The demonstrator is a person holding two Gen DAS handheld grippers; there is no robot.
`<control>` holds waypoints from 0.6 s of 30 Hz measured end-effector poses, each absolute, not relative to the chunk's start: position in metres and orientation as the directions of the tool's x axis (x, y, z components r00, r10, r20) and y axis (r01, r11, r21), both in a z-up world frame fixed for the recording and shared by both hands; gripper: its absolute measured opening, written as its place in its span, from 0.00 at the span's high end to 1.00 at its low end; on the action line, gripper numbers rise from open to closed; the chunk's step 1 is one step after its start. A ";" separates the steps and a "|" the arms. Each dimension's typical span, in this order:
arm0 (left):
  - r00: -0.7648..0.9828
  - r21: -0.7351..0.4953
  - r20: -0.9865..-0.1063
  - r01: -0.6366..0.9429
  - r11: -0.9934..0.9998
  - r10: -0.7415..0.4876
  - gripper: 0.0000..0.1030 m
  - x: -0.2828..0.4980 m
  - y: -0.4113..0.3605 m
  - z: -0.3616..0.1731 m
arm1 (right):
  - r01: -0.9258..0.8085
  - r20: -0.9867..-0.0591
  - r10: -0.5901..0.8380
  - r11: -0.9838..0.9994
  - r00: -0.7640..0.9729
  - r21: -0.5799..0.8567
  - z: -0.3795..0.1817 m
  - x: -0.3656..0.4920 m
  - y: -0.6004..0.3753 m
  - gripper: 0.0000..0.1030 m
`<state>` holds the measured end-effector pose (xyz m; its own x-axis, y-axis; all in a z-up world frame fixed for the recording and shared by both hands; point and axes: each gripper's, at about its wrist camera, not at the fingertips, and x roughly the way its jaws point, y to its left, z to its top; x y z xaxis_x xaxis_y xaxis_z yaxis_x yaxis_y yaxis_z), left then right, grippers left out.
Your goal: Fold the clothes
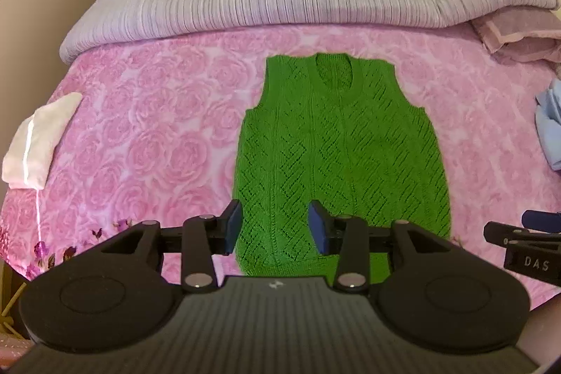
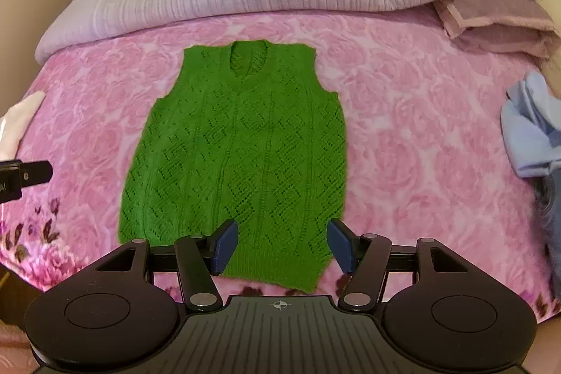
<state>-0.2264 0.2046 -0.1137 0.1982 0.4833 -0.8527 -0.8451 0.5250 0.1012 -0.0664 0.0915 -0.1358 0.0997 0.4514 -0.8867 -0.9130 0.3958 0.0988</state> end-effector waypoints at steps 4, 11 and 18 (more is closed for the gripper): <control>0.197 0.103 -0.863 -0.832 0.545 0.464 0.64 -0.223 0.219 -0.128 | -0.885 -0.871 0.480 0.443 0.103 0.139 -0.149 -0.060 0.093 0.42; 0.185 0.113 -0.882 -0.811 0.574 0.434 0.64 -0.220 0.243 -0.157 | -0.828 -0.883 0.458 0.532 0.105 0.178 -0.178 -0.047 0.097 0.42; 0.206 -0.014 -0.917 -0.872 0.490 0.342 0.60 -0.254 0.260 -0.216 | -0.756 -0.896 0.437 0.613 0.083 0.229 -0.223 -0.025 0.069 0.42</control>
<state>-0.2539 0.2598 -0.2164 0.2064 0.3419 -0.9168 -0.8717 0.4899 -0.0136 -0.0245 0.0693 -0.2232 0.0829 0.4366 -0.8958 -0.7562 0.6130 0.2288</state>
